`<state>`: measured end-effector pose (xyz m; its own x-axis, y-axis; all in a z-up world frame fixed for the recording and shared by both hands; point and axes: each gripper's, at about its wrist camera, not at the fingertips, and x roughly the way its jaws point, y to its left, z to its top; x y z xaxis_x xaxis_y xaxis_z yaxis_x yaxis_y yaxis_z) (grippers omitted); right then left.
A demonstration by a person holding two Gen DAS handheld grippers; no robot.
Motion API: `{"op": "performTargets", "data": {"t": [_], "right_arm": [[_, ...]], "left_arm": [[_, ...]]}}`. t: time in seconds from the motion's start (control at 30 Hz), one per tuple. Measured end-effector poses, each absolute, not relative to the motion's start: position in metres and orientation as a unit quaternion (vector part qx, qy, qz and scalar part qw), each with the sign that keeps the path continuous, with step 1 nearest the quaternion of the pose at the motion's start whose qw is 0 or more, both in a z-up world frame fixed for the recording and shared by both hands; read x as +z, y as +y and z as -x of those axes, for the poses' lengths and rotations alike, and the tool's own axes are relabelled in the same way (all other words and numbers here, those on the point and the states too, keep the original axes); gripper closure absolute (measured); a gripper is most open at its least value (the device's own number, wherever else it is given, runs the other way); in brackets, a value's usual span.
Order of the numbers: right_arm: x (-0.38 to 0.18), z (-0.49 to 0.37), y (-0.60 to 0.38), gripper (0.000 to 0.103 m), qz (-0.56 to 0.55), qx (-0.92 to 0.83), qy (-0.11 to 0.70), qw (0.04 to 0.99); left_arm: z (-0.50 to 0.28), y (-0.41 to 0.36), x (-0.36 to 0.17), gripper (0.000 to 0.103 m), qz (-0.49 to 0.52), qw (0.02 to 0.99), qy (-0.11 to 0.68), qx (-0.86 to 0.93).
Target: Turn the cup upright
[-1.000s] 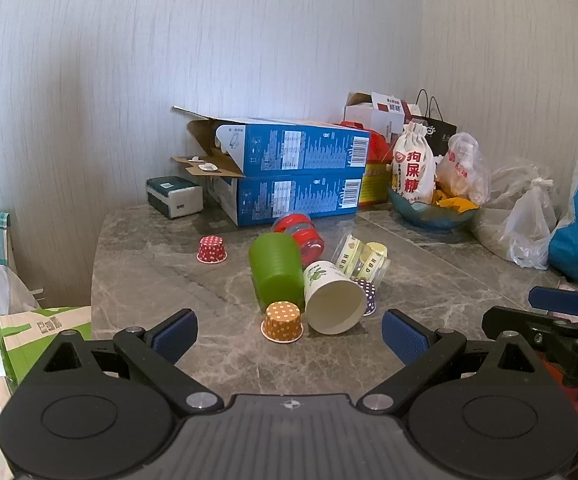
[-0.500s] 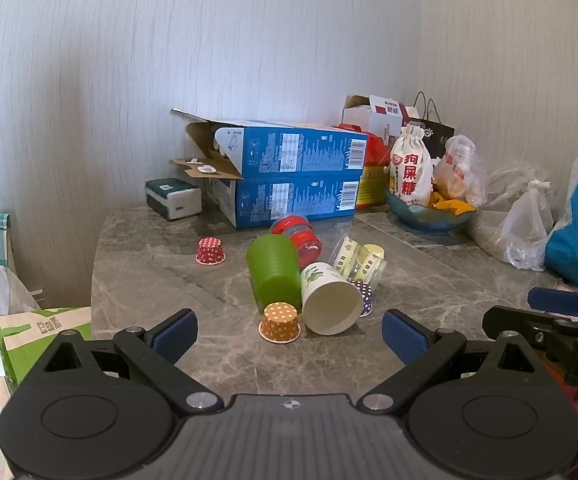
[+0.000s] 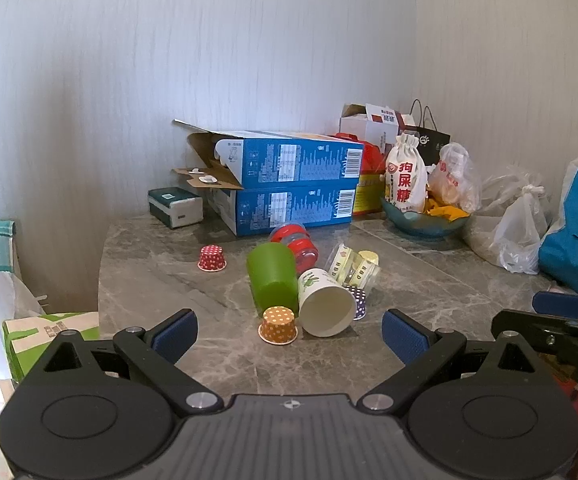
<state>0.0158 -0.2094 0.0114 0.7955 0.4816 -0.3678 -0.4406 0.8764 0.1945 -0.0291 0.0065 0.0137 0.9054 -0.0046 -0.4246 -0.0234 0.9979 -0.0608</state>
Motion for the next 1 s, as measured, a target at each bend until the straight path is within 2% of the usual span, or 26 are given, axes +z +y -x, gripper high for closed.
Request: {"op": "performTargets", "data": {"t": [0.47, 0.6, 0.77, 1.0], "right_arm": [[0.015, -0.04, -0.211, 0.001, -0.051, 0.24, 0.235, 0.941], [0.013, -0.06, -0.207, 0.001, -0.049, 0.248, 0.249, 0.935], [0.01, -0.105, -0.198, 0.001, -0.036, 0.261, 0.279, 0.923], [0.012, -0.208, -0.177, 0.001, -0.043, 0.298, 0.348, 0.888]], "left_arm": [[0.015, 0.009, 0.015, 0.003, 0.03, 0.978, 0.208, 0.001], [-0.001, 0.005, 0.01, 0.0, 0.011, 0.977, 0.214, 0.008], [-0.02, -0.004, -0.007, 0.0, -0.016, 0.965, 0.259, -0.037], [-0.055, 0.019, -0.016, 0.0, 0.043, 0.957, 0.285, -0.038]]}}
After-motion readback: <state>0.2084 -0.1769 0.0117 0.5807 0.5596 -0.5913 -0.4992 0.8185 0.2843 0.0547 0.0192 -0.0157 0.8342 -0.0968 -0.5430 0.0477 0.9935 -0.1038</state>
